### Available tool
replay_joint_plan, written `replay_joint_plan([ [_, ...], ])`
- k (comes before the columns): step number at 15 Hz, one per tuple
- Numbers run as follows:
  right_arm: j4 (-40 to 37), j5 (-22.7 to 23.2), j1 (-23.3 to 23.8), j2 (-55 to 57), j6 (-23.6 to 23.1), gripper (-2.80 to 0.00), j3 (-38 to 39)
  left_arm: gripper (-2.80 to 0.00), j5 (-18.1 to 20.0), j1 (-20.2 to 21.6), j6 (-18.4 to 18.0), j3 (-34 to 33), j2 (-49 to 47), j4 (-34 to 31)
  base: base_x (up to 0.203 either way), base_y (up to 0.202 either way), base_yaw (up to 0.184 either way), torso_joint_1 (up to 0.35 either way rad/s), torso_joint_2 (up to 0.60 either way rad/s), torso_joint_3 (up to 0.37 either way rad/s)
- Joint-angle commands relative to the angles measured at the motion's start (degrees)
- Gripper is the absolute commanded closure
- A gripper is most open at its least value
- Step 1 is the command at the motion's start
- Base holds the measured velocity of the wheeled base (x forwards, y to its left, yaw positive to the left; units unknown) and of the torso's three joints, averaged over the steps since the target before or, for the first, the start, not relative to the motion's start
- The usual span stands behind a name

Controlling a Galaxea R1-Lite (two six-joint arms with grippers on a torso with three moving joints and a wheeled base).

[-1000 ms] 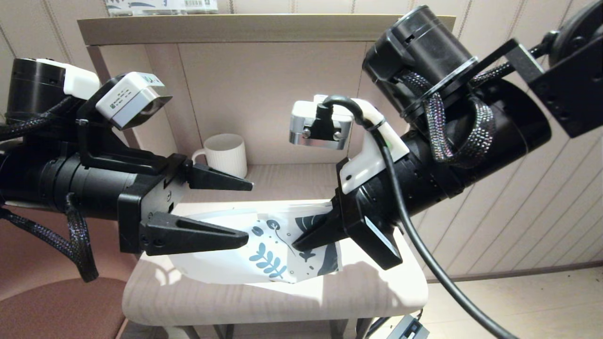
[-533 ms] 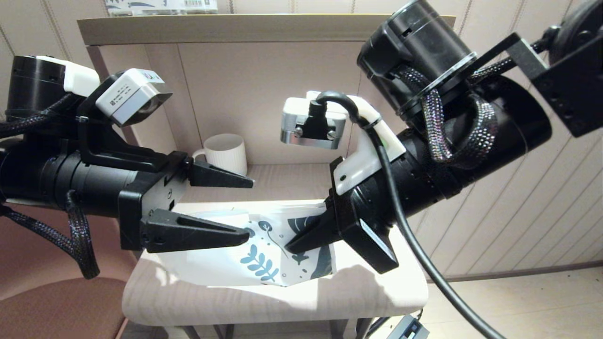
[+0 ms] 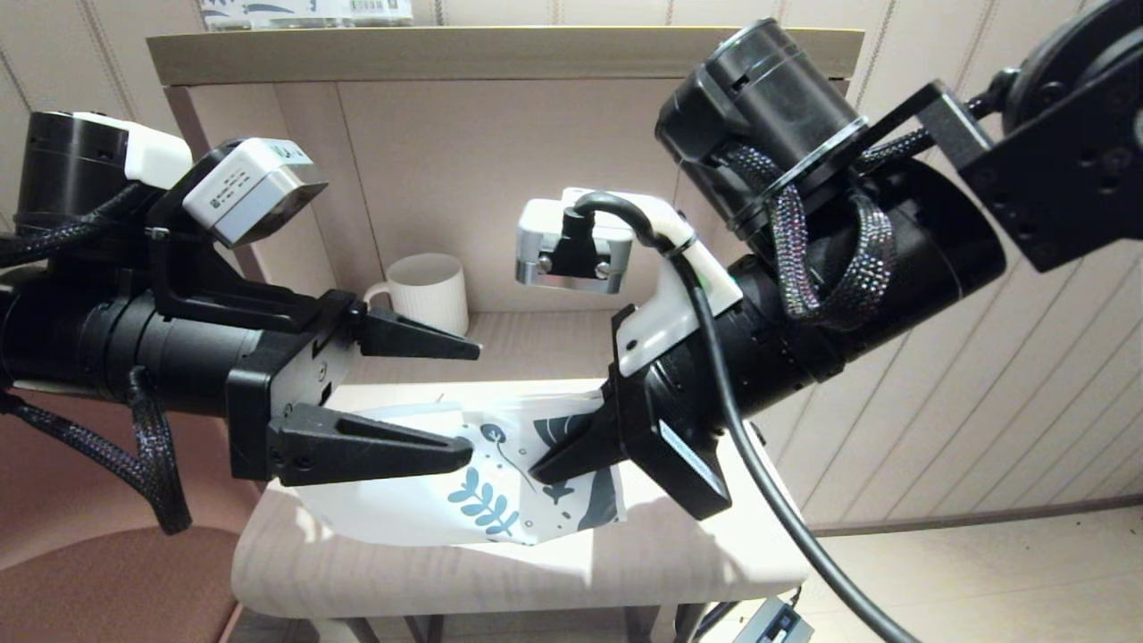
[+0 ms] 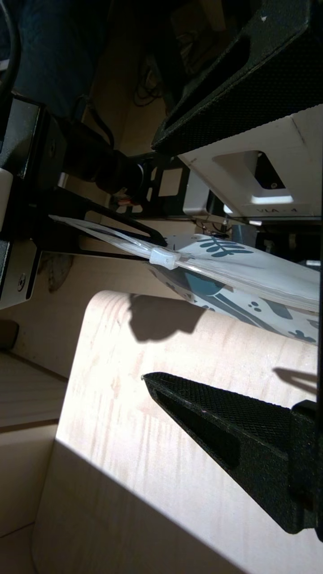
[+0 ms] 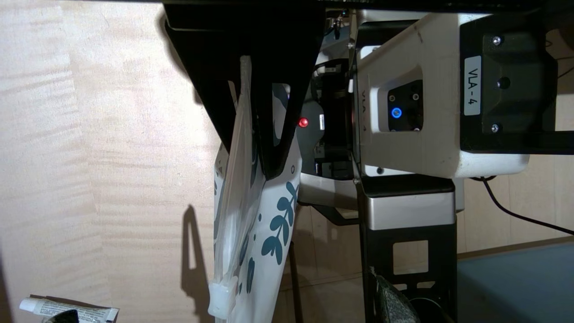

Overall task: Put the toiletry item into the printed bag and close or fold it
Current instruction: Open the storage bag

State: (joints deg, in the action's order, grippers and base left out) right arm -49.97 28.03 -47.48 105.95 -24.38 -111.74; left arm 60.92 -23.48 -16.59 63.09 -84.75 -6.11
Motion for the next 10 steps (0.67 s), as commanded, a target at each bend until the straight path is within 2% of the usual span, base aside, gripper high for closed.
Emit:
replay_joint_plan([
  [1,-0.1,0.2,-0.1,0.3,-0.1,0.00,-0.1,-2.80,0.3,0.0,-0.1,-0.1,0.0,0.0,0.000,0.000,0.000,0.000,0.00,0.000],
  [5,0.0,0.2,0.0,0.5,-0.1,0.00,-0.2,-2.80,0.3,0.0,-1.7,-1.7,0.0,0.0,0.000,0.000,0.000,0.000,0.00,0.000],
  [10,0.1,0.2,-0.1,0.5,-0.1,0.00,-0.2,-2.80,0.3,0.0,-1.9,-1.8,0.2,0.0,0.000,0.000,0.000,0.000,0.00,0.000],
])
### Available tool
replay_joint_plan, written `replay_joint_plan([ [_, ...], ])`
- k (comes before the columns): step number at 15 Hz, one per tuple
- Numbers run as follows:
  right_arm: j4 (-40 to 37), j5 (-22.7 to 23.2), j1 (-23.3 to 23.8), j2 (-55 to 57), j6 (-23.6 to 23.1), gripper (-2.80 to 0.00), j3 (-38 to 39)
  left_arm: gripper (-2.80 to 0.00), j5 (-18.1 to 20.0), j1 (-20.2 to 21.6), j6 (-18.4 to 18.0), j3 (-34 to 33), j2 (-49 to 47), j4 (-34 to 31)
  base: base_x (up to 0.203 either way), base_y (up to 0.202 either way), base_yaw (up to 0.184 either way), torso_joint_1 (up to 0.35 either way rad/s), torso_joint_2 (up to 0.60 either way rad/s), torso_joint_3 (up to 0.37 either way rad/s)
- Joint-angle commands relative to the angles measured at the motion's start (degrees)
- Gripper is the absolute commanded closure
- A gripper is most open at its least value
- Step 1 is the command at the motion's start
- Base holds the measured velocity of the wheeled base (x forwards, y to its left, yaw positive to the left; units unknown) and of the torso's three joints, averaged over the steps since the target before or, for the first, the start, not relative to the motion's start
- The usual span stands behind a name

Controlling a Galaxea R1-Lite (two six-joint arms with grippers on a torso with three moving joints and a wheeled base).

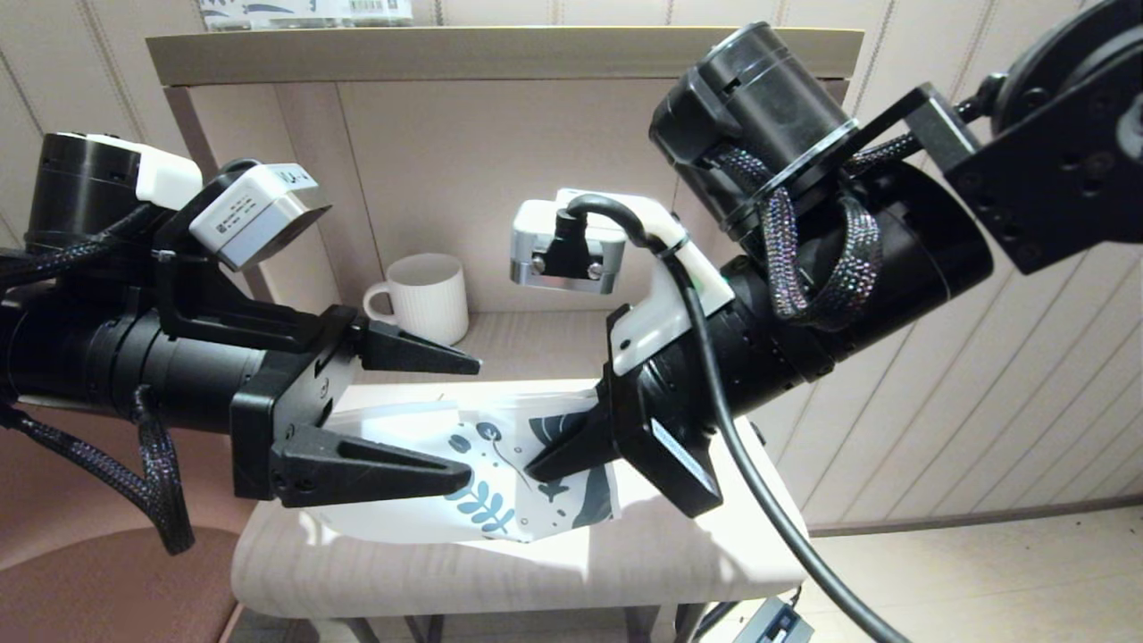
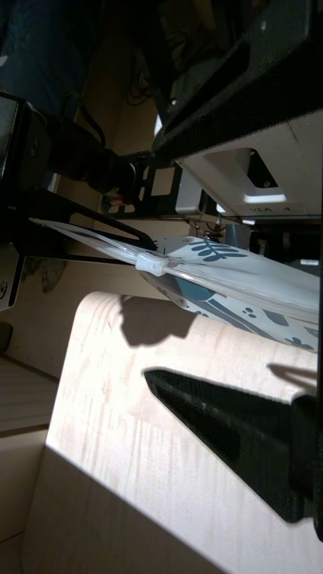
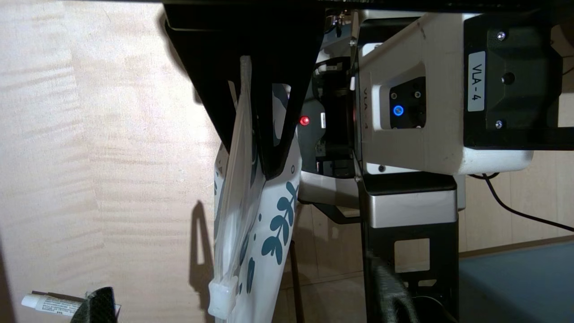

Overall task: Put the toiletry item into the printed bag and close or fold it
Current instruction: Open the storage bag

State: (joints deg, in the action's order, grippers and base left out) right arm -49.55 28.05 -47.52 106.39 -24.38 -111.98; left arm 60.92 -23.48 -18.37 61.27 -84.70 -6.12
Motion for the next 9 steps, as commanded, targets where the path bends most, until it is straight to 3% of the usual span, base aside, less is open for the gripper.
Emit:
replay_joint_plan([
  [1,-0.1,0.2,0.0,0.0,-0.1,0.00,0.0,0.00,0.3,0.0,-0.1,0.0,0.0,0.0,0.000,0.000,0.000,0.000,0.00,0.000],
  [9,1.2,0.2,-0.1,0.9,0.0,0.00,0.0,0.00,0.4,0.0,-0.1,-0.1,-1.1,0.1,0.000,0.000,0.000,0.000,0.00,0.000],
])
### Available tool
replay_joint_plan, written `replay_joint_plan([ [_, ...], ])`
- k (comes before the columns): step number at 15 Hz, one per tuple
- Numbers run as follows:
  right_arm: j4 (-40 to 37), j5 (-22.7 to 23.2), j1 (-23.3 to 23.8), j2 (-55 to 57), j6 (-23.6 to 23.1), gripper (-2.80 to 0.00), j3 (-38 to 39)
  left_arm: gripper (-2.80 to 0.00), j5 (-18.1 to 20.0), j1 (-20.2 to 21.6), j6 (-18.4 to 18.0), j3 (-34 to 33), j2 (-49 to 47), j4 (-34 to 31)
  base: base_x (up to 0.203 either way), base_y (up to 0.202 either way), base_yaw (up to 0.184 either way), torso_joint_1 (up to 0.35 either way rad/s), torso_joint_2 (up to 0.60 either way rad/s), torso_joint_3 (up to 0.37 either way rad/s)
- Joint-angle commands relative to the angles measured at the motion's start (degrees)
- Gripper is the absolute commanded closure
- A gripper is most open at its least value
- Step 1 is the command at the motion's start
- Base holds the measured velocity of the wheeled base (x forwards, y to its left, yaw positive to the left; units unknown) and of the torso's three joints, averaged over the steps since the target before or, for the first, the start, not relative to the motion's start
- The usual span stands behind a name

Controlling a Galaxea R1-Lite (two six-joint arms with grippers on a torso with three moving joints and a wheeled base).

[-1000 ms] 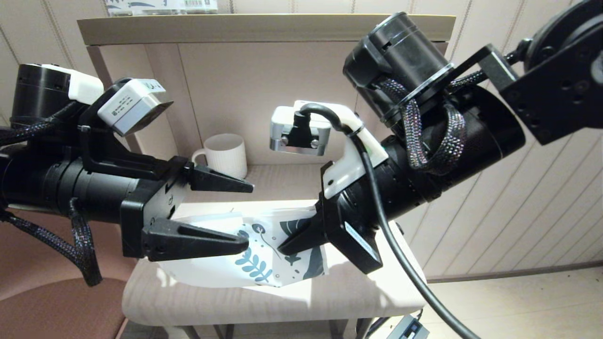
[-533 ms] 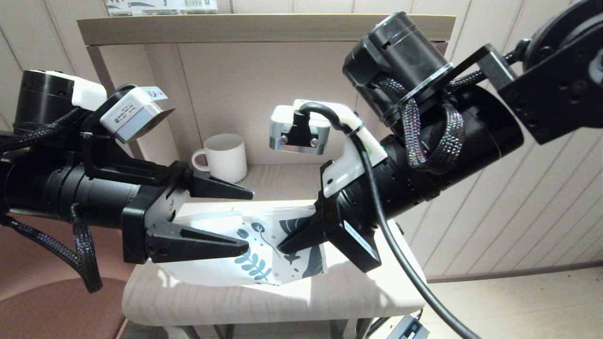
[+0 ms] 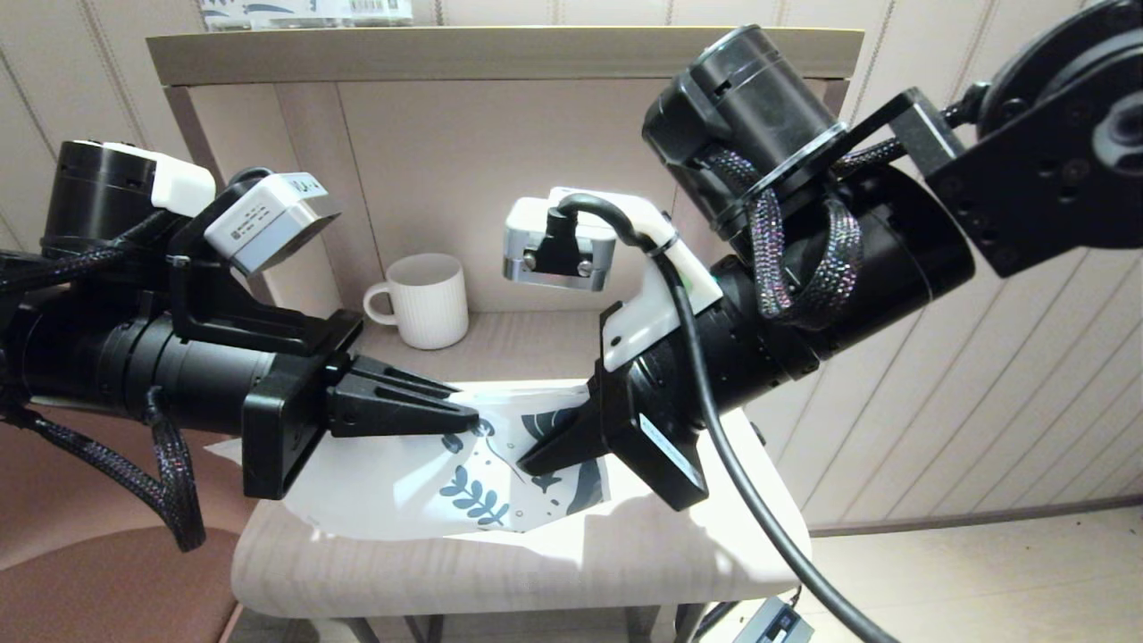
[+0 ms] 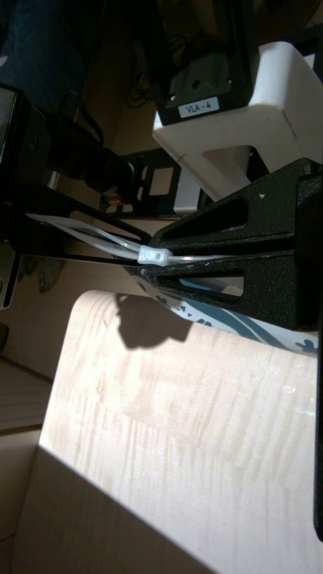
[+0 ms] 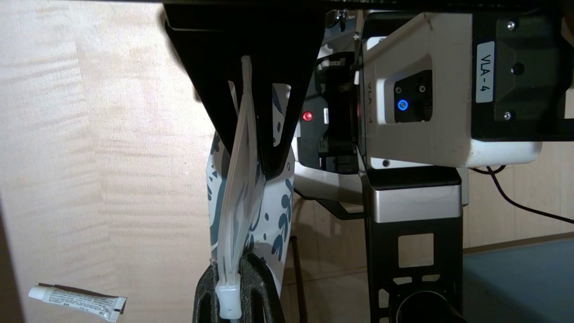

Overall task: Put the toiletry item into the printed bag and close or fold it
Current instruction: Open the storage bag

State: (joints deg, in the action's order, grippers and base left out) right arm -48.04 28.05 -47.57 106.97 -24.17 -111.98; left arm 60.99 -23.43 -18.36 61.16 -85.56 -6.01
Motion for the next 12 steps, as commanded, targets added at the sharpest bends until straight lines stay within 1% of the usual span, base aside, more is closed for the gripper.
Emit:
replay_joint_plan([
  [1,-0.3,0.2,-0.2,0.6,-0.2,0.00,0.0,0.00,0.4,0.0,-0.1,-0.2,-0.3,-0.1,0.000,0.000,0.000,0.000,0.00,0.000],
  [9,0.2,0.2,-0.3,1.4,-0.2,0.00,0.0,0.00,-0.2,0.0,-0.1,-1.8,-0.4,0.5,0.000,0.000,0.000,0.000,0.00,0.000],
  [10,0.2,0.2,-0.3,1.4,-0.2,0.00,0.0,-2.80,-0.2,0.0,-0.1,-1.8,-0.3,0.5,0.000,0.000,0.000,0.000,0.00,0.000],
  [12,0.2,0.2,-0.4,1.4,-0.1,0.00,0.0,-2.80,-0.2,0.0,-0.1,-1.7,-0.2,0.5,0.000,0.000,0.000,0.000,0.00,0.000],
])
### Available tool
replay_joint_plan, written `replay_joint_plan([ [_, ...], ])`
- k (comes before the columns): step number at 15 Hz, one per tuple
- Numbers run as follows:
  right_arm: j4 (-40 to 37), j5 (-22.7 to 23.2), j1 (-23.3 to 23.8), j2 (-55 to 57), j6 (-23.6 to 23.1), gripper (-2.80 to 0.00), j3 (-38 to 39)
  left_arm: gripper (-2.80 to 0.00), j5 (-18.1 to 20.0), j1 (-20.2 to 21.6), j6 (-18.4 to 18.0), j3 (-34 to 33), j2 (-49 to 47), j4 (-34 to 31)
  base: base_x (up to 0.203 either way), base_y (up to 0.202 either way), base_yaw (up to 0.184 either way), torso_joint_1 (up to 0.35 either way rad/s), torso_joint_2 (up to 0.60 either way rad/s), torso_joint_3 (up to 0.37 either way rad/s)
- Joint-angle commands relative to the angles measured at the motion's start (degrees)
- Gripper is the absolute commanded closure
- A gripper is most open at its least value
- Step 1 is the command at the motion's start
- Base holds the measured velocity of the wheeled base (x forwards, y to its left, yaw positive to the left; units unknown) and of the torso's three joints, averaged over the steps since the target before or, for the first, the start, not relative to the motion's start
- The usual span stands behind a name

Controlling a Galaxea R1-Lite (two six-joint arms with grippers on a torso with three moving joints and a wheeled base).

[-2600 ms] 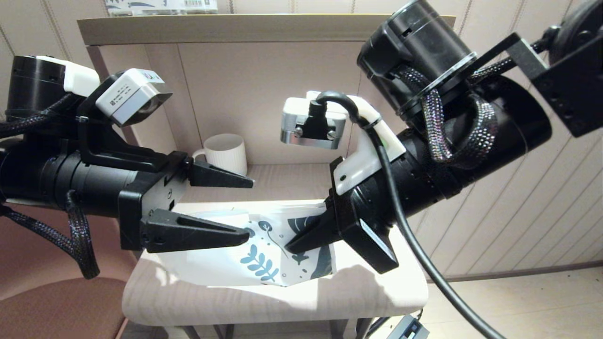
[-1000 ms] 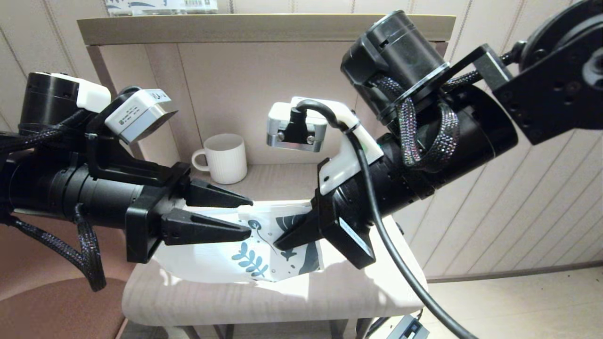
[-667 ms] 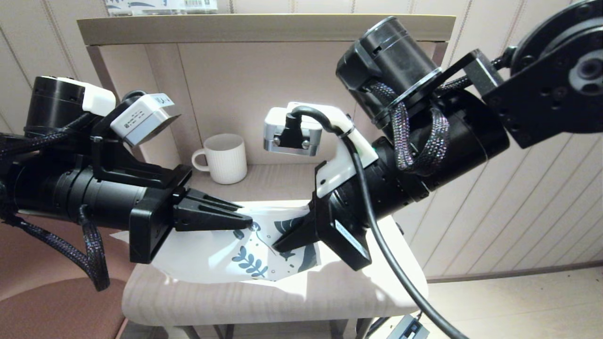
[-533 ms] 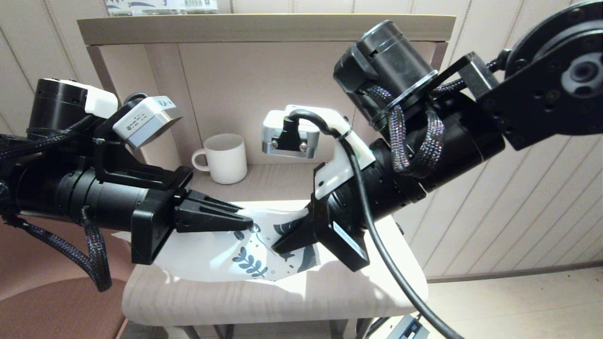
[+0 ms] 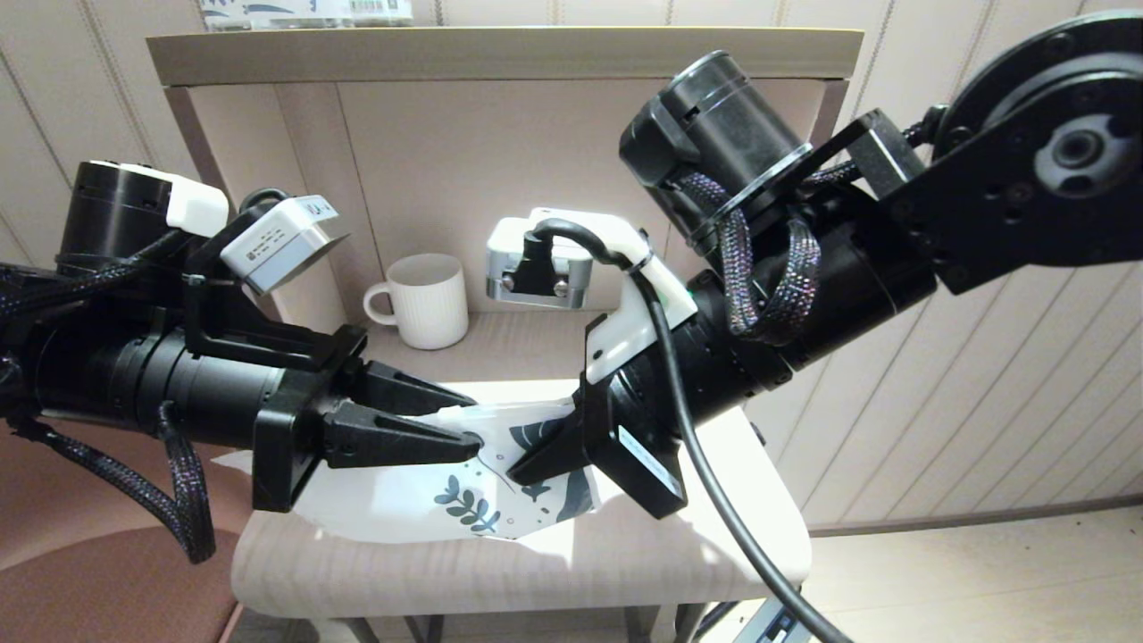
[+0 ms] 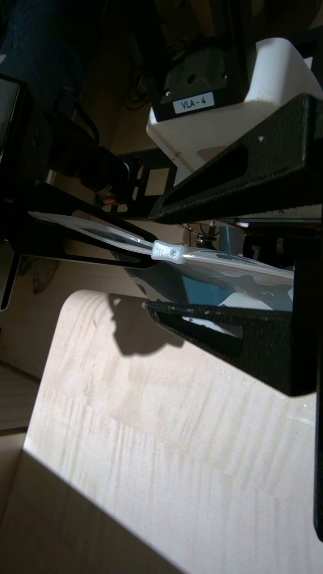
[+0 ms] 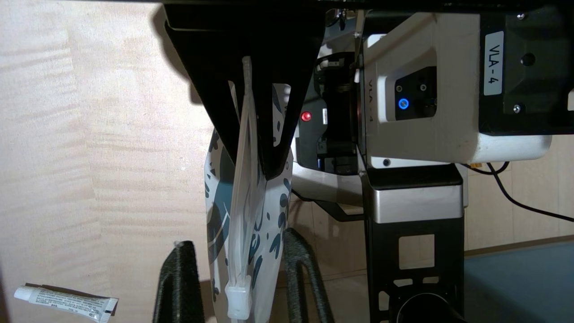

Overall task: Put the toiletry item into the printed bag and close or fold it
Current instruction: Open the storage bag

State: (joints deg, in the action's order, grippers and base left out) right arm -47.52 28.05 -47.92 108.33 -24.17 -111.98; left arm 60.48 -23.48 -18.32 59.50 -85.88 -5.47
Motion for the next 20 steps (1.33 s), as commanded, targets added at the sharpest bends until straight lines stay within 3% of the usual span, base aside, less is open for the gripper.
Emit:
replay_joint_plan([
  [1,-0.3,0.2,0.0,0.0,-0.1,0.00,0.0,-2.80,0.3,0.0,-0.1,0.0,0.1,-0.1,0.000,0.000,0.000,0.000,0.00,0.000],
  [13,-0.1,0.2,0.0,0.5,-0.2,0.00,0.0,-2.80,0.3,0.5,-0.1,0.2,-0.2,0.9,0.000,0.000,0.000,0.000,0.00,0.000],
  [14,-0.1,0.2,-0.1,0.5,-0.2,0.00,0.0,-0.63,0.3,0.5,-0.1,0.1,0.0,0.9,0.000,0.000,0.000,0.000,0.00,0.000],
  [15,-0.1,0.2,0.0,0.5,-0.2,0.00,0.0,0.00,0.4,0.5,-0.1,0.1,0.1,0.9,0.000,0.000,0.000,0.000,0.00,0.000],
  [20,0.3,0.2,0.0,0.6,-0.2,0.00,0.0,0.00,0.5,0.5,0.0,0.3,-0.7,0.9,0.000,0.000,0.000,0.000,0.00,0.000],
])
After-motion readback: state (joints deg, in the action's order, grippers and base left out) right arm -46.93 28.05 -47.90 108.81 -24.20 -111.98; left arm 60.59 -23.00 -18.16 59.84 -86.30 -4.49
